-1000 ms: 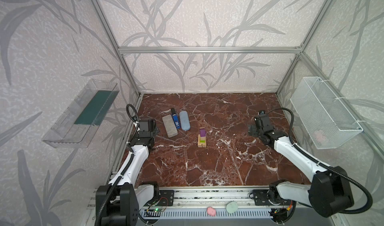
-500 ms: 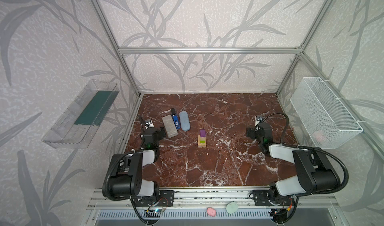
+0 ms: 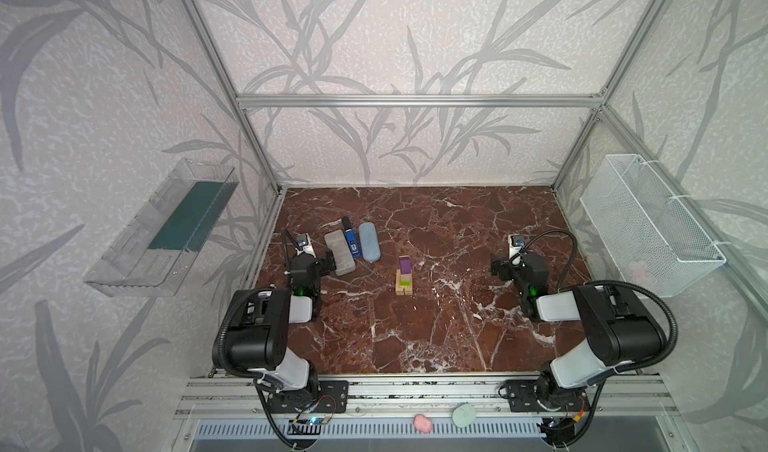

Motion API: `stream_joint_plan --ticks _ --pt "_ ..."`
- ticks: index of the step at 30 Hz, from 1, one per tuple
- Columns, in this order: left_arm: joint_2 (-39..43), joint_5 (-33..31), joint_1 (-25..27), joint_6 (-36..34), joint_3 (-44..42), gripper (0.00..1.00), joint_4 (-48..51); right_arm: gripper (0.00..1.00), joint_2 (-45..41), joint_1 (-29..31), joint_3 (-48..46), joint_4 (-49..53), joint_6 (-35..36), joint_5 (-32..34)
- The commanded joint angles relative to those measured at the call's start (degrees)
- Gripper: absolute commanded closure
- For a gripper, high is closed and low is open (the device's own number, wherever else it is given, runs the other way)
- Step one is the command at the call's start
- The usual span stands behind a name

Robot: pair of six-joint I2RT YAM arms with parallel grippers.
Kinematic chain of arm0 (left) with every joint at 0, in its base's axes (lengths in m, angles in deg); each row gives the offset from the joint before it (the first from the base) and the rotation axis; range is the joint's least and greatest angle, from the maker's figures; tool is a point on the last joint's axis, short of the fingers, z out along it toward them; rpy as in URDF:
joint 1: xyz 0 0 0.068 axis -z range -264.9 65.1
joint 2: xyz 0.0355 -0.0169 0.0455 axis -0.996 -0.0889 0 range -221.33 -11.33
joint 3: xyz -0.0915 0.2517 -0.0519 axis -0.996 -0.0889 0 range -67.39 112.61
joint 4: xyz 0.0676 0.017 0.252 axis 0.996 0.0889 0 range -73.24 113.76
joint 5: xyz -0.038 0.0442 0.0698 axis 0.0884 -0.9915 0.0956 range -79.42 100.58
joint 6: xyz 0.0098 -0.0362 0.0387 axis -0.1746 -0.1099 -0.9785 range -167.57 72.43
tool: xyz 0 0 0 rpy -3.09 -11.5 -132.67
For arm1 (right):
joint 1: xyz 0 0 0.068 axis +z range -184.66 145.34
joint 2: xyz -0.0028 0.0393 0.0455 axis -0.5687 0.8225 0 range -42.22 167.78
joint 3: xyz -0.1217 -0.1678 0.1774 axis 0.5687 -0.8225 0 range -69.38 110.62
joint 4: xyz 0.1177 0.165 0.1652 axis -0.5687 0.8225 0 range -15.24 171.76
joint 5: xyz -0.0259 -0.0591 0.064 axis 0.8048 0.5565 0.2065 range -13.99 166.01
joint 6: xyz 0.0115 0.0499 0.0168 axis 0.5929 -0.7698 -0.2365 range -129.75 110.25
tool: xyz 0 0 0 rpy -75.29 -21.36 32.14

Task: Build the wood block tower

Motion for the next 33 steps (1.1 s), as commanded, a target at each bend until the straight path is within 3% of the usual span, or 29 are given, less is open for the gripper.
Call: stream_joint_plan --ticks 1,13,16,18,20,22,23,33 --pt "-0.2 -1.1 0.2 -1.4 0.3 0.01 -1.6 0.01 -0.4 0.0 0.7 -2.6 0.3 -0.5" --pt "-0.4 -1.3 0.9 -2.1 0.4 0.01 -1.6 0.01 -0.4 0.1 0.8 -2.4 0.3 -0.6" --pt "0.3 11.0 0.8 -6.5 -1.1 0.01 -3.2 0.01 -0.4 0.0 0.8 -2.4 0.3 -0.6" --pt "-0.6 12.3 0.8 -6.8 -3.0 0.01 -8.4 0.01 -0.4 0.0 0.8 -2.4 0.3 -0.6" --pt "-0.3 11.1 0.8 -6.5 -2.3 0.01 -6.3 0.01 -0.4 0.0 0.8 -2.5 0.4 -0.6" --pt "-0.7 1.0 0.8 -3.0 0.3 0.01 -2.4 0.01 -0.5 0.0 0.8 -2.4 0.3 -0.6" --pt "-0.4 0.0 0.6 -1.9 0.5 0.01 -1.1 0.01 -0.4 0.0 0.8 -2.4 0.3 -0.6" --pt "-0.8 1.9 0.6 -2.6 1.4 0.01 -0.3 0.01 -0.4 0.1 0.9 -2.2 0.3 -0.6"
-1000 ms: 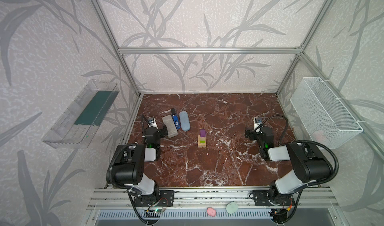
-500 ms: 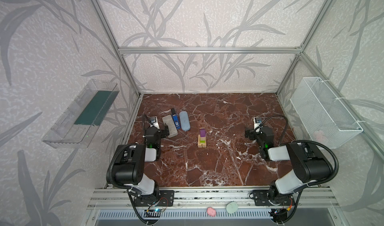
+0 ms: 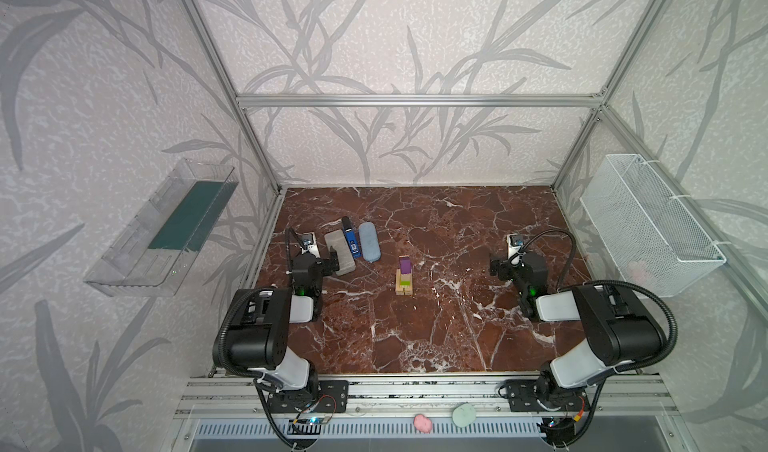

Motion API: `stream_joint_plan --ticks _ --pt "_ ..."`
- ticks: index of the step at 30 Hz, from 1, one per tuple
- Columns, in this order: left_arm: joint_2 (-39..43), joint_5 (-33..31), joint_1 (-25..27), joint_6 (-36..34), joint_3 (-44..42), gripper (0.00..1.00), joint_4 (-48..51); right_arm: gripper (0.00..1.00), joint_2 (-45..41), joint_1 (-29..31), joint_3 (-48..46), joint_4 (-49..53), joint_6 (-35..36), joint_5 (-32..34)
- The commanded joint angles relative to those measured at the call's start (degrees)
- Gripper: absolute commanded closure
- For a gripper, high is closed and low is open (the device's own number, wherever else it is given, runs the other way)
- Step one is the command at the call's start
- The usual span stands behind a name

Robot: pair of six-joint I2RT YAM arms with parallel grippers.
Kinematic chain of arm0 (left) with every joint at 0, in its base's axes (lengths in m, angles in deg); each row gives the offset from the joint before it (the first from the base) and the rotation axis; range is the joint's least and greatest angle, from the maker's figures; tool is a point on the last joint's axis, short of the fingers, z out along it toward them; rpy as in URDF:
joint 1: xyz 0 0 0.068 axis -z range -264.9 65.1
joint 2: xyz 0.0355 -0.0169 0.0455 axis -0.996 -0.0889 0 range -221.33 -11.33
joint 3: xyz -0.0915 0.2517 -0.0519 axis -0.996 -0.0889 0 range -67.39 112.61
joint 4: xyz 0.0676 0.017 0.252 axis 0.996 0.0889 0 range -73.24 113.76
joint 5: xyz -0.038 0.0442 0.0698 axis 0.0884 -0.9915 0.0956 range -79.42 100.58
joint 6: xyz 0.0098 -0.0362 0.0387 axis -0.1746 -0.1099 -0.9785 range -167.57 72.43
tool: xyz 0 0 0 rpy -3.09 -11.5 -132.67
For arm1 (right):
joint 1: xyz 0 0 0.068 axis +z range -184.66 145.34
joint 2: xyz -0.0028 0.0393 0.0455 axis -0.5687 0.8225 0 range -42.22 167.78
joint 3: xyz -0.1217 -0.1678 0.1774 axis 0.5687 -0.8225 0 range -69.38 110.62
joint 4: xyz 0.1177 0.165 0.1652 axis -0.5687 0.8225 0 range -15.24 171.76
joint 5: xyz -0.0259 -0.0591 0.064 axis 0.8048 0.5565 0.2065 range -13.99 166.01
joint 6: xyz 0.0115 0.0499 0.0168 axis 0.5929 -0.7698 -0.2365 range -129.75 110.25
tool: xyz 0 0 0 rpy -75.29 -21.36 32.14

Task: Build the wood block tower

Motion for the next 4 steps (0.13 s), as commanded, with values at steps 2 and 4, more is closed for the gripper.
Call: stream_joint_plan --ticks 2,4 --pt "-0.6 -1.0 -0.1 0.4 1.4 0.01 0.6 0.01 -0.5 0.0 0.9 -1.9 0.3 -0.3" --pt "-0.4 -1.1 -0.1 0.3 1.1 0.01 0.3 0.01 -0.4 0.0 0.9 -1.9 0.3 -0.3"
